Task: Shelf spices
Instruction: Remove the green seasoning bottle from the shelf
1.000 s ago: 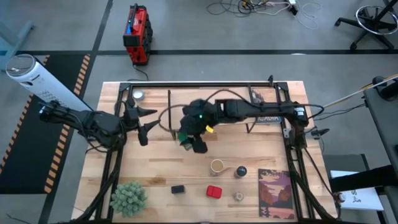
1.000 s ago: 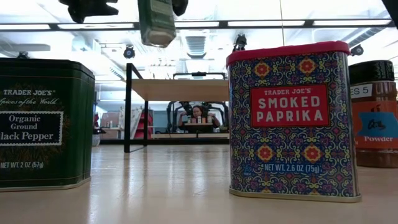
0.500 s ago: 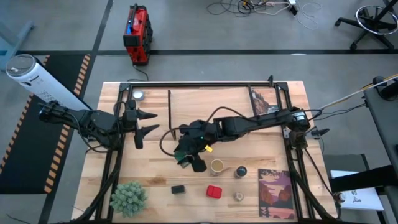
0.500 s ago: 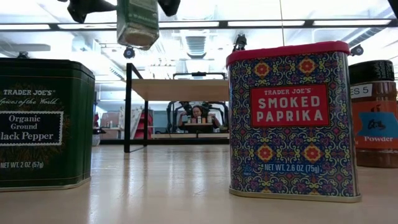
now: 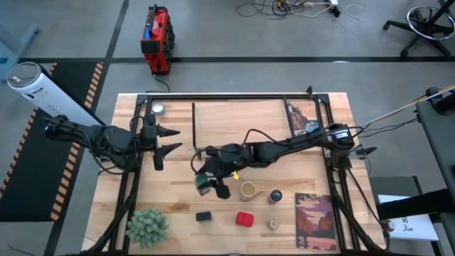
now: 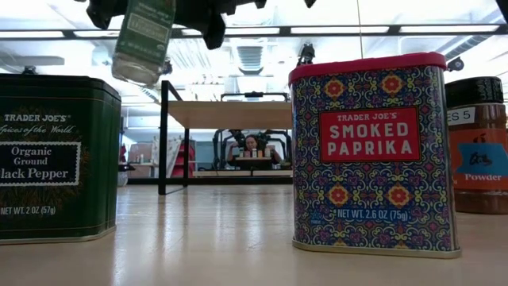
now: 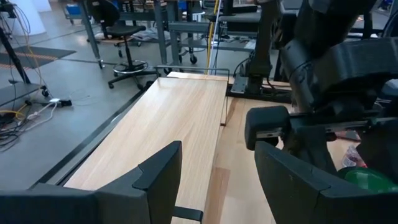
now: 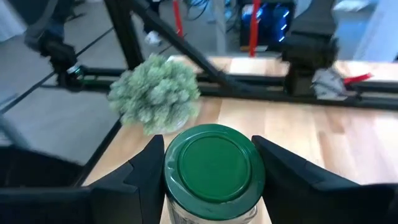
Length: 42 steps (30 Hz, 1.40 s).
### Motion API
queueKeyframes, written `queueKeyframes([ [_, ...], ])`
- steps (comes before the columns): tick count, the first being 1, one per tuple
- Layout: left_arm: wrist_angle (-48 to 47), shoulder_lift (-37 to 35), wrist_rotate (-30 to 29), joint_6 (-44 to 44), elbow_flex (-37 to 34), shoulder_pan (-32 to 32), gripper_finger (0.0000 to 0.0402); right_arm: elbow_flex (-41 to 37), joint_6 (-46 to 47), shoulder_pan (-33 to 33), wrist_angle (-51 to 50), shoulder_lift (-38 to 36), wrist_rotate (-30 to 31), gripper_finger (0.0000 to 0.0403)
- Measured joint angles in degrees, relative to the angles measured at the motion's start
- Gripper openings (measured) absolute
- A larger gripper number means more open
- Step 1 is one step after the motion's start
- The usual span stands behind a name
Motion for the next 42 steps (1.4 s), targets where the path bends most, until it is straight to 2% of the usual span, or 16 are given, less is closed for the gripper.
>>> queueKeyframes([
  [12,1.15,0.2,0.03,0.02,0.02,0.0,0.0192,-1.25,2.64,2.26,5.77,3.99,1.93,0.0187],
  [21,1.18,0.49,0.02,0.02,0.02,-0.02,0.0192,-1.25,2.8,2.57,7.38,7.63,7.94,0.0187],
  [32,1.14,0.66,0.02,0.04,0.02,-0.02,0.0192,-1.23,6.29,2.89,8.9,11.22,8.74,0.0188],
  [42,1.15,0.68,0.01,0.04,0.02,-0.02,0.0192,-1.2,7.17,2.87,5.25,11.13,9.28,0.0262],
])
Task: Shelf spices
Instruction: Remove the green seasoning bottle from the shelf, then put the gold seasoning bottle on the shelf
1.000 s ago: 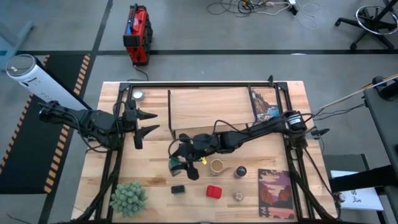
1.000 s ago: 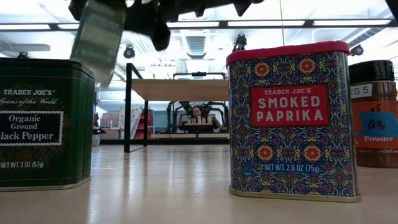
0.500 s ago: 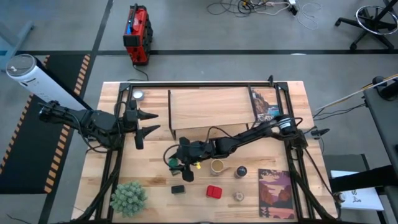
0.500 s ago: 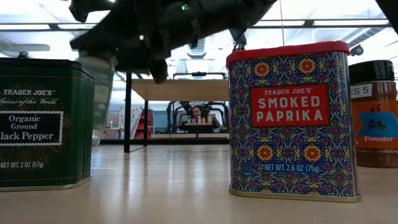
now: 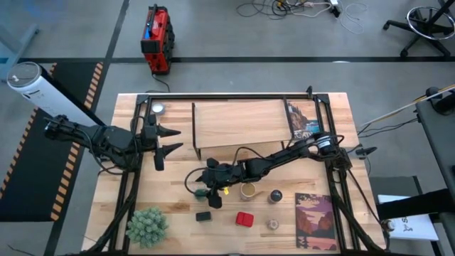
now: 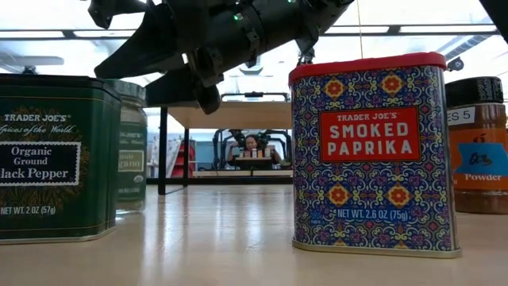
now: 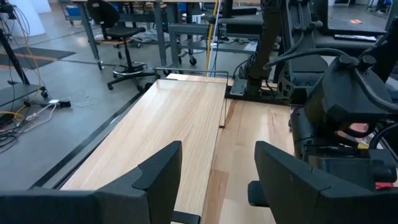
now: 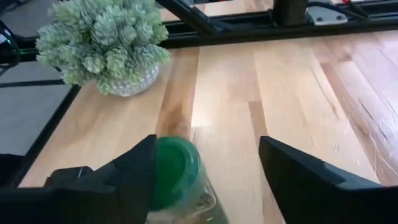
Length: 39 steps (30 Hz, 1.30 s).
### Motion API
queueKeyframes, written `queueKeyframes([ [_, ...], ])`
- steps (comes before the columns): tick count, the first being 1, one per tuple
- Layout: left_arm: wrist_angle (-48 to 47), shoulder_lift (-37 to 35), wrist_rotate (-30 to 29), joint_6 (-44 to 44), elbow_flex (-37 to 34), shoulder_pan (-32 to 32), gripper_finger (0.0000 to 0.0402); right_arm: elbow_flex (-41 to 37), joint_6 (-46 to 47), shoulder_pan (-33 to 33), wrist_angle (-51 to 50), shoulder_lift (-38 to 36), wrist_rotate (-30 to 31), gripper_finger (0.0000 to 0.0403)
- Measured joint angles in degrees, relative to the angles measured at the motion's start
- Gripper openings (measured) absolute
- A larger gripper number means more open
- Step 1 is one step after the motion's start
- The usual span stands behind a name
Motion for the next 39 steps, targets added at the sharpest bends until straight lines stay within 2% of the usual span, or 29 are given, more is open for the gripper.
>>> queueKeyframes([
  [4,0.03,0.0,-0.01,0.0,0.0,0.0,0.0192,0.0,-0.18,0.0,0.06,0.0,0.01,0.0269],
  [12,0.03,0.0,-0.01,0.0,0.0,0.0,0.0192,0.94,-1.37,0.0,-1.74,-0.12,-0.04,0.0252],
  [22,0.18,0.63,0.16,0.0,0.0,0.02,0.0192,17.28,-10.4,1.4,-28.22,-4.31,-0.06,0.0231],
  [36,6.26,6.88,0.51,3.85,0.0,0.0,0.0192,18.97,-12.24,5.57,-33.88,-18.19,1.79,0.021],
  [39,7.35,7.3,0.51,3.83,0.0,0.02,0.0192,18.97,-13.21,6.93,-35.23,-20.33,5.66,0.0211],
])
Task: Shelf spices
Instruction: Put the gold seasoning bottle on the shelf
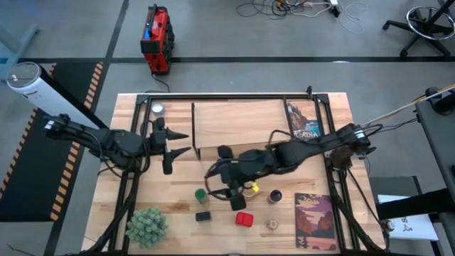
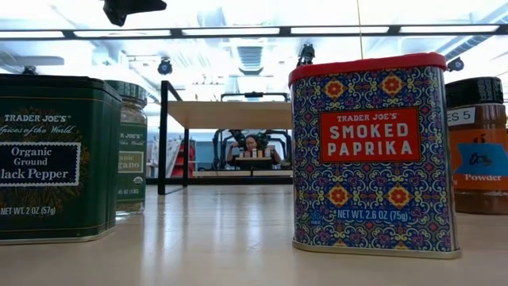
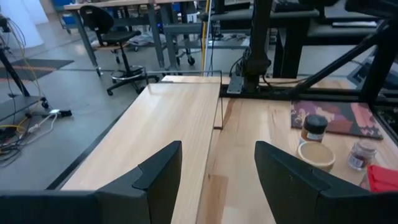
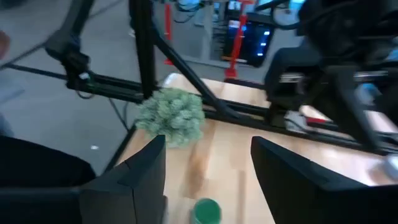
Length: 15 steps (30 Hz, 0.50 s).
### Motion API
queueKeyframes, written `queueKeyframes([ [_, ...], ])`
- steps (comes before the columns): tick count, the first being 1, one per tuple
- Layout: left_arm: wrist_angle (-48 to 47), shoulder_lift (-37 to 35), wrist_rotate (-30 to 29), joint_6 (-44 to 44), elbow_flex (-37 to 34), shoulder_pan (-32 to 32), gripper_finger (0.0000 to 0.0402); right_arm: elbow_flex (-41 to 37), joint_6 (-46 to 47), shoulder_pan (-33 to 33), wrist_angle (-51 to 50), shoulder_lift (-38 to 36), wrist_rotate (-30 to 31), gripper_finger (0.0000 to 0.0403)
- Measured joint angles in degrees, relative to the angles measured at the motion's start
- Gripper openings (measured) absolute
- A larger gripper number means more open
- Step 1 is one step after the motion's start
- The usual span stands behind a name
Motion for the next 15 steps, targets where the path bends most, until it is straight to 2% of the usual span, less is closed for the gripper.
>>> queueKeyframes([
  [5,0.39,1.76,-0.03,-1.23,1.06,-0.02,0.0192,-0.22,-2.28,3.61,-2.19,-2.8,7.97,0.0206],
  [12,-0.6,6.78,-0.37,-2.34,5.45,-0.04,0.0192,-1.13,-1.98,9.02,-9.42,-4.72,14.86,0.0204],
  [15,-0.79,9.34,-0.37,-2.06,7.92,-0.04,0.0192,-3.53,-1.98,11.34,-9.64,-6.01,17.22,0.0203],
])
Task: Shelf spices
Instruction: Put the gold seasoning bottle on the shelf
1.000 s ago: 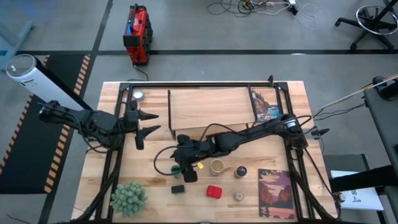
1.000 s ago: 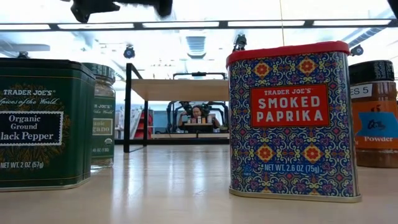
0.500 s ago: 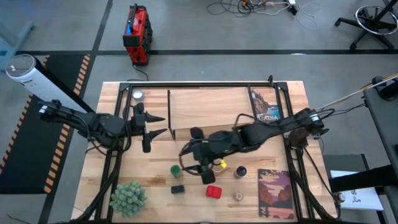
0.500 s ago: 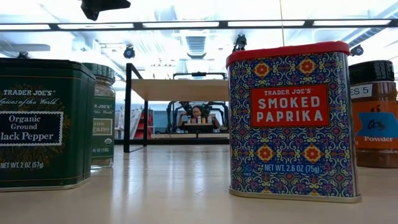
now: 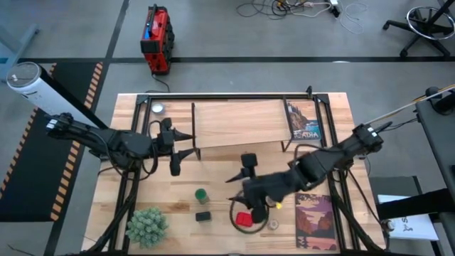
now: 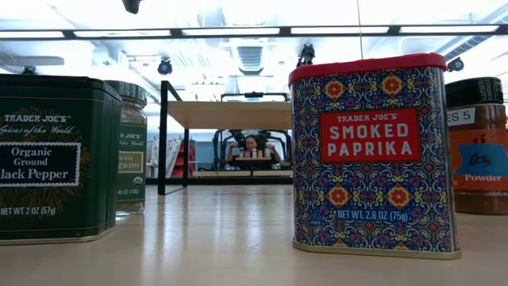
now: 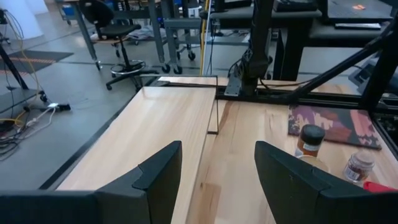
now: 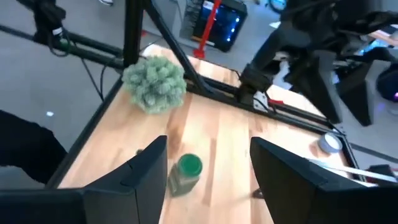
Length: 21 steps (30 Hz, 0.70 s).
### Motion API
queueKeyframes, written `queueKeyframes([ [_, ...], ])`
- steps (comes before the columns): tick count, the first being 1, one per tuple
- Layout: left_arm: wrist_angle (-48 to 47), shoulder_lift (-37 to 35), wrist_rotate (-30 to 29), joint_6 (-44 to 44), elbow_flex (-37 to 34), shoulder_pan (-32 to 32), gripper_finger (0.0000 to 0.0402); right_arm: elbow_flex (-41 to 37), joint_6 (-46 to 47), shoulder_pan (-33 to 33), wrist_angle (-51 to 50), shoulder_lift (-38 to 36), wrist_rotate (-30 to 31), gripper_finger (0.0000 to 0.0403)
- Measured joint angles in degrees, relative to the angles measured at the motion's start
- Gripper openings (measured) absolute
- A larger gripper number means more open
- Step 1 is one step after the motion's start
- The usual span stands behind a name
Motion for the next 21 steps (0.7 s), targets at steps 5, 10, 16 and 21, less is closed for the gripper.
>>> queueKeyframes([
  [5,-0.93,3.9,0.0,-0.02,5.12,-0.02,0.0192,-4.57,0.02,2.98,0.84,-1.61,1.01,0.0204],
  [10,-0.85,7.43,0.05,0.13,9.98,-0.03,0.0192,-11.97,1.5,5.73,6.07,-4.12,1.08,0.02],
  [16,-0.83,11.17,0.81,-0.77,14.1,-1.23,0.0192,-23.42,3.07,9.1,17.56,-8.67,1.04,0.0199],
  [21,-0.49,14.4,0.79,-2.82,16.56,-3.02,0.0192,-32.77,3.11,12.56,27.13,-13.89,1.08,0.0199],
])
